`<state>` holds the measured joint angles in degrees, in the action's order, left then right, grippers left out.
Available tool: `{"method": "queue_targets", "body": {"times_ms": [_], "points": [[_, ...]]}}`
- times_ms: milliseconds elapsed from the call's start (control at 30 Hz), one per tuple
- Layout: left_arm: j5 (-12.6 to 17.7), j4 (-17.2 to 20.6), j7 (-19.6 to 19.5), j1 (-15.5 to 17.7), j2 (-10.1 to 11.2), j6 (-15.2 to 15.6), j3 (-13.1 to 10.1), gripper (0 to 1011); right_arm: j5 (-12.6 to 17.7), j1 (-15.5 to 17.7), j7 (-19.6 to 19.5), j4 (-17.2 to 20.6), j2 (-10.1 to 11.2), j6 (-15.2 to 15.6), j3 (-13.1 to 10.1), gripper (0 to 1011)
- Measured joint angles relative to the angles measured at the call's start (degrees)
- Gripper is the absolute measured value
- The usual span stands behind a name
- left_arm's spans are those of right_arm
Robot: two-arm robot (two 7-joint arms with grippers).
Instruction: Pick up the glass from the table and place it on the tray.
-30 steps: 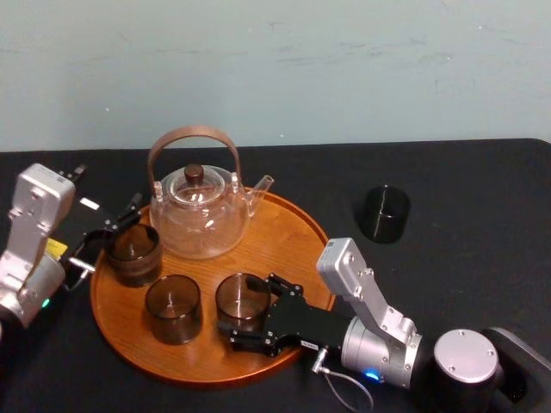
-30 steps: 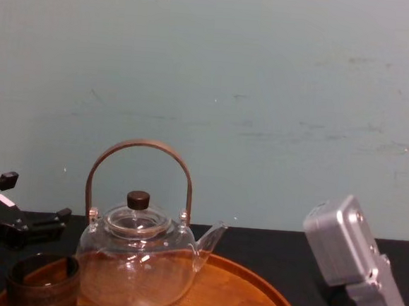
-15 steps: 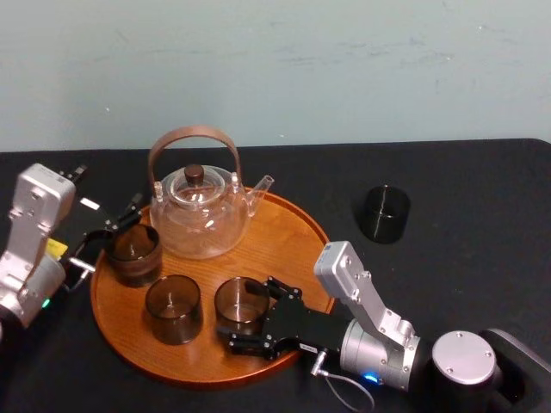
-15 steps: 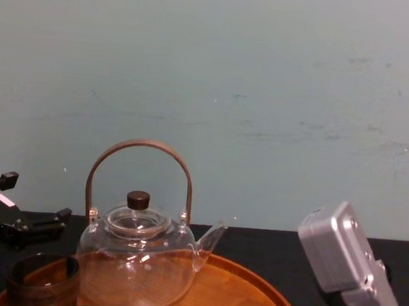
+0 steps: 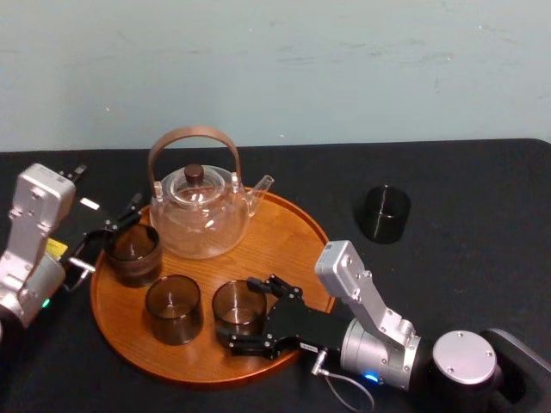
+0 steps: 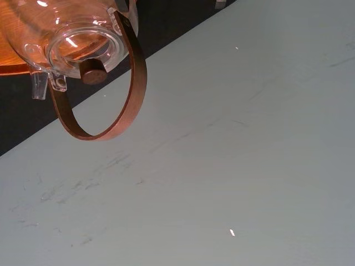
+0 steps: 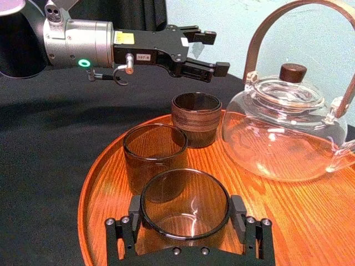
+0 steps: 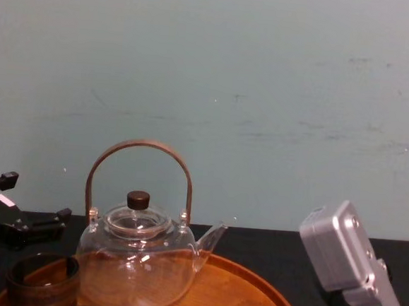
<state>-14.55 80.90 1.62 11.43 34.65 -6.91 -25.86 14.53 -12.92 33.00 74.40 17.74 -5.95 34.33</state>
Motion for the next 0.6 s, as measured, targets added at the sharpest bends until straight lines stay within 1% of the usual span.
{"method": "queue_targets", "body": {"times_ms": [33,400,600], "points": [[0.0,0.0,0.0,0.0,0.0,0.0,0.0,1001,0.0,0.0,0.0,0.0,0.0,0.0,0.0,1002],[0.0,0.0,0.0,0.0,0.0,0.0,0.0,1002,0.1,0.0,0.0,0.1,0.0,0.0,0.0,1002],[0.0,0.0,0.0,0.0,0.0,0.0,0.0,1001,0.3,0.5,0.1,1.1,0.5,-0.9,-0.4,1002]]}}
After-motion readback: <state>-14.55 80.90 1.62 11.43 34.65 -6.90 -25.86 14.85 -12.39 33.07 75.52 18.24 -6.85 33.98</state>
